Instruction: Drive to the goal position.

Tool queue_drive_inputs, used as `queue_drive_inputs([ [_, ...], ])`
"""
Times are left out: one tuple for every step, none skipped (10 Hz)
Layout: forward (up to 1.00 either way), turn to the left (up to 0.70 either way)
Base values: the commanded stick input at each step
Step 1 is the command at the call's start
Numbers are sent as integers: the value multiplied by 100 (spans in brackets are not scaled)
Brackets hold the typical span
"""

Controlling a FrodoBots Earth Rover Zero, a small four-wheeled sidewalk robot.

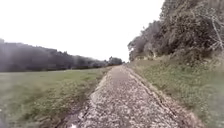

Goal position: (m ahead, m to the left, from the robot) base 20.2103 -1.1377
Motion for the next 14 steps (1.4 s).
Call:
queue_drive_inputs([
  [70,0],
  [70,0],
  [70,0],
  [70,0],
  [70,0],
  [70,0],
  [70,0],
  [70,0],
  [70,0],
  [70,0],
  [70,0],
  [70,0],
  [70,0],
  [70,0],
])
